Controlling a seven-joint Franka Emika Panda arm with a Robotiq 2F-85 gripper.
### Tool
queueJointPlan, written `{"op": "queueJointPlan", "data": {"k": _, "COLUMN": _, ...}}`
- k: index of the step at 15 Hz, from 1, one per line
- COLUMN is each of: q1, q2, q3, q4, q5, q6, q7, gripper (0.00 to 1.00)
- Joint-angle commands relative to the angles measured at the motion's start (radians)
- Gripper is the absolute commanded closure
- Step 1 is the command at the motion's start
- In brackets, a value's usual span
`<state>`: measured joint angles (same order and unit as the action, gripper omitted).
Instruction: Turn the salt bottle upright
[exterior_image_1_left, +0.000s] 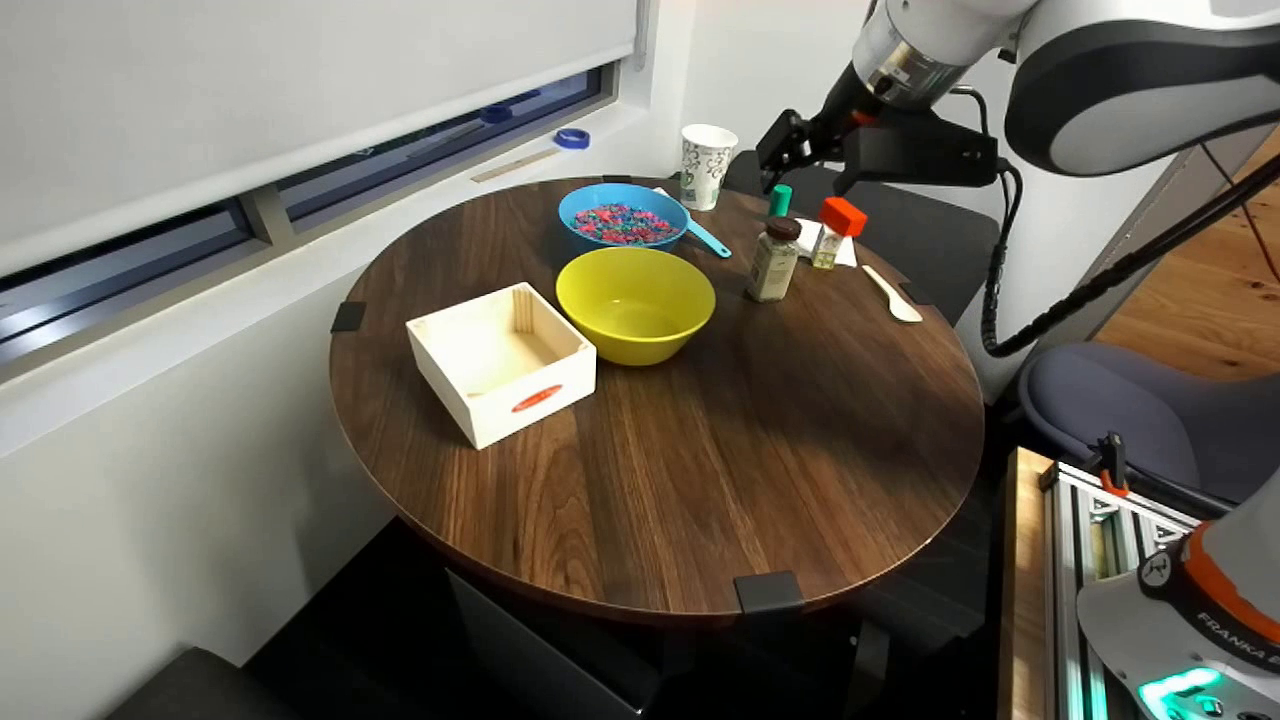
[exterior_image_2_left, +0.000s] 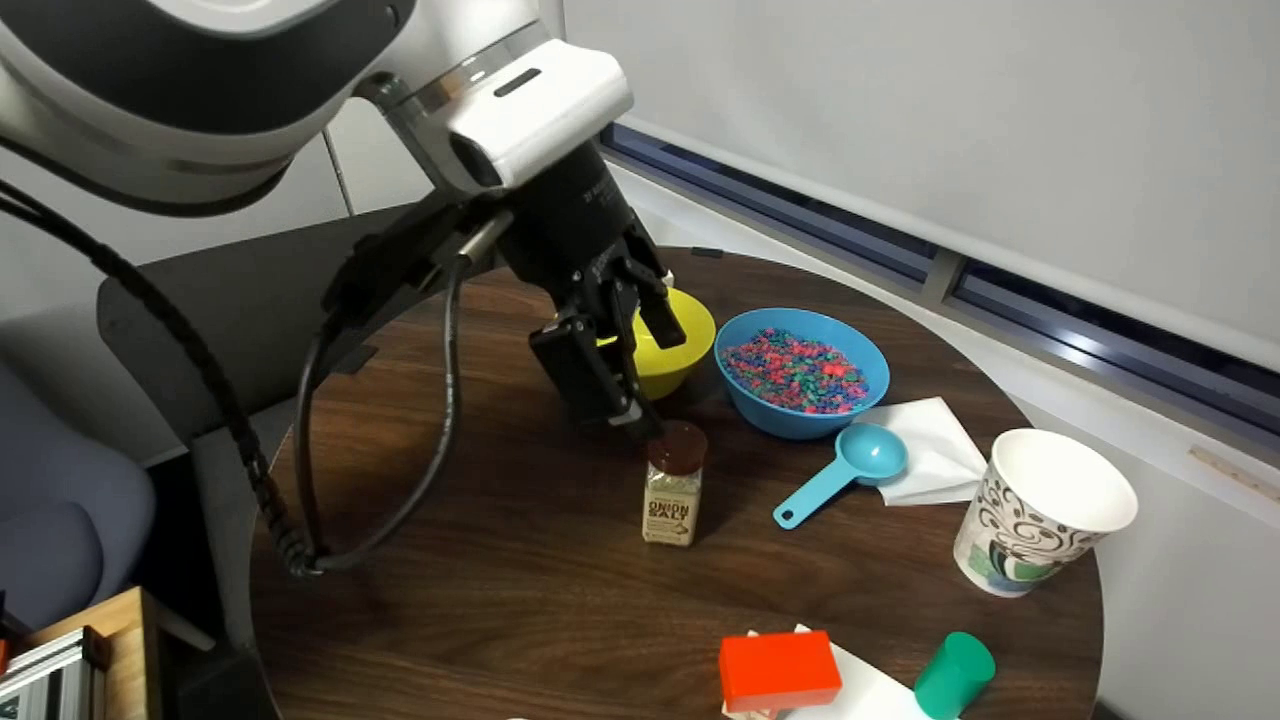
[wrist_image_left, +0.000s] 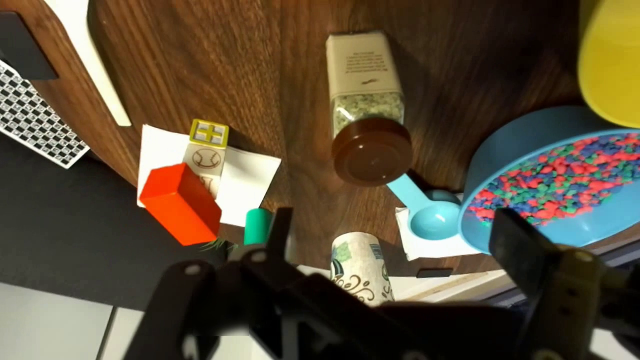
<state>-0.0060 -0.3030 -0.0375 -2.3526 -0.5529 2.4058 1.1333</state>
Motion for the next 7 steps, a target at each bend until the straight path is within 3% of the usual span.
{"op": "queueJointPlan", "data": {"k": 1, "q1": -0.015, "q2": -0.036, "q3": 0.007, "q4": 0.002, "q5": 0.191, "q6": -0.022, "q7": -0.167, "gripper": 0.00}}
{"op": "queueJointPlan", "data": {"k": 2, "q1": -0.012, "q2": -0.040, "q3": -0.001, "q4": -0.002, "q5": 0.250, "q6": -0.015, "q7": -0.228, "gripper": 0.00}}
{"op": "queueJointPlan", "data": {"k": 3, "q1": -0.059, "q2": -0.023, "q3": 0.046, "q4": 0.001, "q5": 0.178, "q6": 0.004, "q7": -0.153, "gripper": 0.00}}
{"op": "queueJointPlan", "data": {"k": 7, "q1": -0.059, "q2": -0.031, "q3": 0.043, "q4": 0.002, "q5": 0.241, "q6": 0.002, "q7": -0.217, "gripper": 0.00}}
